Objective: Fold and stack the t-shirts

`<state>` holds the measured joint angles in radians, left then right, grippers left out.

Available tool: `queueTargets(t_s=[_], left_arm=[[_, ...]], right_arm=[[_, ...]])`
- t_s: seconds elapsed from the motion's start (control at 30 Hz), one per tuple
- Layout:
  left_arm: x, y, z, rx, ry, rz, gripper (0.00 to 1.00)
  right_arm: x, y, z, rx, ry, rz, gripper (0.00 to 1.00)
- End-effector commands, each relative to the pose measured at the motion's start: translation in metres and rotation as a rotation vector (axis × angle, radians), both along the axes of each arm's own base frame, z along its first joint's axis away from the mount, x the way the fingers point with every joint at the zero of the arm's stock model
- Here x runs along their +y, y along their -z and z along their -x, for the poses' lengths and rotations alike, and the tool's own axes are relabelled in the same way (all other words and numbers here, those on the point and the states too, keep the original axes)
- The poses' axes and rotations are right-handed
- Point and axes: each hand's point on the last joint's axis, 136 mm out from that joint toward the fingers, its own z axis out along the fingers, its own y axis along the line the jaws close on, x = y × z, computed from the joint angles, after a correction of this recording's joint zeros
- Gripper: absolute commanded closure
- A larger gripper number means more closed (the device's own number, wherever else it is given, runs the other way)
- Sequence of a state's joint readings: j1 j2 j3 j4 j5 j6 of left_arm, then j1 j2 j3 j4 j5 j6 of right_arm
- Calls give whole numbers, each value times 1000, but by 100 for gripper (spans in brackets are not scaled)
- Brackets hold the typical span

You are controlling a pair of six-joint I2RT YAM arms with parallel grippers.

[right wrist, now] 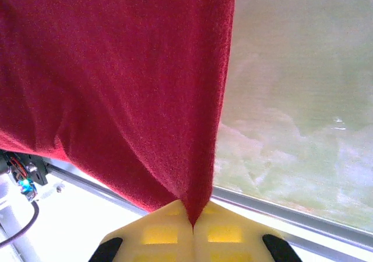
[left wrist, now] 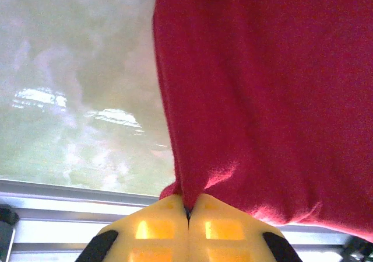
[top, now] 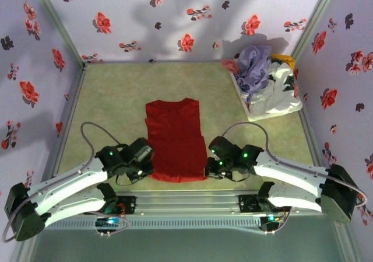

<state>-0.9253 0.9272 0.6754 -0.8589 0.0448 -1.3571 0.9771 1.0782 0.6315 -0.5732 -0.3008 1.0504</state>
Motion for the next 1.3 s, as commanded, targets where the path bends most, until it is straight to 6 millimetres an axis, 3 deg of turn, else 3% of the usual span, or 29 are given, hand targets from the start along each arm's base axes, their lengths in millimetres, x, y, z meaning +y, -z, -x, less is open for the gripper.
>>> queueTargets(t_s=[0.0, 0.2, 0.4, 0.83, 1.27], left_arm=[[12, -18, -16, -12, 6, -47, 100], [15, -41, -53, -4, 18, -18, 100], [16, -48, -96, -5, 8, 8, 100], [16, -52, -183, -2, 6, 88, 100], [30, -39, -247, 18, -15, 118, 100]], right_arm=[[-7, -17, -22, -47, 26, 42, 100], [0, -48, -76, -109, 69, 16, 100], [14, -65, -128, -117, 96, -19, 100], [30, -66, -197, -71, 79, -40, 100], [40, -56, -258, -31, 101, -93, 100]])
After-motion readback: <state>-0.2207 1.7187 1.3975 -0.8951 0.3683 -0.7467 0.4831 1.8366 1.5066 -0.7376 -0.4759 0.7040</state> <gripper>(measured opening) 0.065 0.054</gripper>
